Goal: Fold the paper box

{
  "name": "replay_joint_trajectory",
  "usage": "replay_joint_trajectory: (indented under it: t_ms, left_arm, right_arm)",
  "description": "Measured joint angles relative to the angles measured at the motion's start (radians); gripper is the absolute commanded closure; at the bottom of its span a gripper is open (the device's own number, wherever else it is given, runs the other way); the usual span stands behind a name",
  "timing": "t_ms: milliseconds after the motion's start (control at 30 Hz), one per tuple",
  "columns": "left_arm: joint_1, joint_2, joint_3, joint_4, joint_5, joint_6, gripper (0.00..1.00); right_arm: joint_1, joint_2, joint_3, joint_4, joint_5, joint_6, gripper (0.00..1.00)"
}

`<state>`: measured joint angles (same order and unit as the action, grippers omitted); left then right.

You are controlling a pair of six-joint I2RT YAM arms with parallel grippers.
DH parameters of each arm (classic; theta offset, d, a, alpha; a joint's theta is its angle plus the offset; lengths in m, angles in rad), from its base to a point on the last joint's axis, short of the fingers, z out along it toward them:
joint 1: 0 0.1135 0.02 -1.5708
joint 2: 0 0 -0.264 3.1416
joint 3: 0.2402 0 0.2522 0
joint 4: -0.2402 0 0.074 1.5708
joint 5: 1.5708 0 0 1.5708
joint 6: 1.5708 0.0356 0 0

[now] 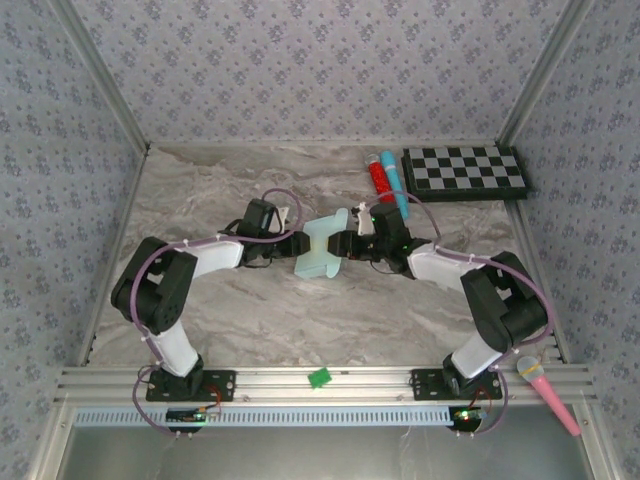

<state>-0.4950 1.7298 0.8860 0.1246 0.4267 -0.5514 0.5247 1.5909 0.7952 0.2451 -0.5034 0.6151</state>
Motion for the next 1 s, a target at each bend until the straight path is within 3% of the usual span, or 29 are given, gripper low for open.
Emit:
replay_joint_trajectory:
  t_ms: [600,1000]
  left_arm:
    - [0.045,0.027,-0.037,0.117,0.024,-0.038,0.49]
    - [0.074,-0.041,-0.089,0.093,-0.077,-0.041,0.45]
  right_arm:
    - [0.057,0.062,0.199,-0.101,0.010,-0.043,0.52]
    - [0.059,0.119,0.315,-0.174,0.014,-0.070,0.50]
